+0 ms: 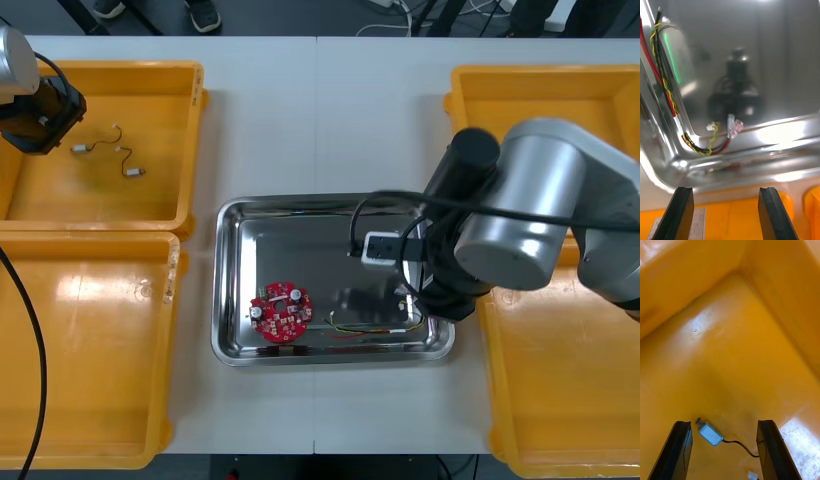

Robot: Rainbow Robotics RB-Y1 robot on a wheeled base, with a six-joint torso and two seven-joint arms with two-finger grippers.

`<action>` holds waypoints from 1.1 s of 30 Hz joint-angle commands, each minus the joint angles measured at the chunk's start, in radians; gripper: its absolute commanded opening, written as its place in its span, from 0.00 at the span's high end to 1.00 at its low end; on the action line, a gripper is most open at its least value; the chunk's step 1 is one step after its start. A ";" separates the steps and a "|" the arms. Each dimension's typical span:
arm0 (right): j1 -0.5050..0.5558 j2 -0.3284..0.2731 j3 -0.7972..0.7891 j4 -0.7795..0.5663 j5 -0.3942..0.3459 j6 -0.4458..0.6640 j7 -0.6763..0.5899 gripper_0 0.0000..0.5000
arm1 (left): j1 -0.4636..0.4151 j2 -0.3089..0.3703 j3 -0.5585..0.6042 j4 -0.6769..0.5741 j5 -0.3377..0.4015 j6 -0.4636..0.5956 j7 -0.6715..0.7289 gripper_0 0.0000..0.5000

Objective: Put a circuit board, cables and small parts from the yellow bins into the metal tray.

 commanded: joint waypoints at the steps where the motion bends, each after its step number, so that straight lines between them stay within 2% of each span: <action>1: -0.021 0.030 -0.182 -0.031 -0.074 0.112 0.035 0.00 | 0.004 -0.027 0.019 -0.014 -0.014 -0.039 0.025 0.00; 3: -0.025 0.036 -0.245 -0.030 -0.094 0.164 0.032 0.00 | 0.013 -0.030 0.020 -0.014 -0.011 -0.046 0.030 0.00; 7: -0.050 0.048 -0.377 -0.030 -0.101 0.165 0.020 0.00 | 0.036 -0.034 0.025 -0.014 -0.005 -0.063 0.037 0.00; 11: -0.071 0.048 -0.463 -0.024 -0.072 0.165 0.009 0.00 | 0.052 -0.034 0.031 -0.014 -0.004 -0.068 0.042 0.00; 19: -0.103 0.048 -0.596 0.118 -0.042 0.165 0.003 0.00 | 0.079 -0.039 0.031 -0.014 -0.004 -0.094 0.053 0.00; 23: -0.130 0.052 -0.635 0.173 0.014 0.165 0.002 0.00 | 0.088 -0.040 0.031 -0.014 -0.002 -0.105 0.054 0.00; 25: -0.143 0.065 -0.661 0.211 0.075 0.165 -0.001 0.00 | 0.090 -0.042 0.029 -0.014 -0.002 -0.106 0.056 0.00; 26: -0.145 0.065 -0.662 0.216 0.081 0.165 -0.003 0.00 | 0.092 -0.043 0.031 -0.014 -0.002 -0.106 0.056 0.00; 28: -0.160 0.084 -0.691 0.269 0.136 0.165 -0.014 0.00 | 0.092 -0.048 0.031 -0.014 -0.007 -0.108 0.060 0.11; 29: -0.160 0.084 -0.691 0.269 0.136 0.165 -0.014 0.00 | 0.092 -0.048 0.031 -0.014 -0.007 -0.108 0.060 0.11; 30: -0.172 0.093 -0.713 0.306 0.175 0.165 -0.023 0.00 | 0.092 -0.050 0.031 -0.014 -0.010 -0.109 0.065 0.17; 33: -0.197 0.108 -0.740 0.365 0.218 0.165 -0.034 0.00 | 0.092 -0.056 0.031 -0.014 -0.014 -0.109 0.070 0.39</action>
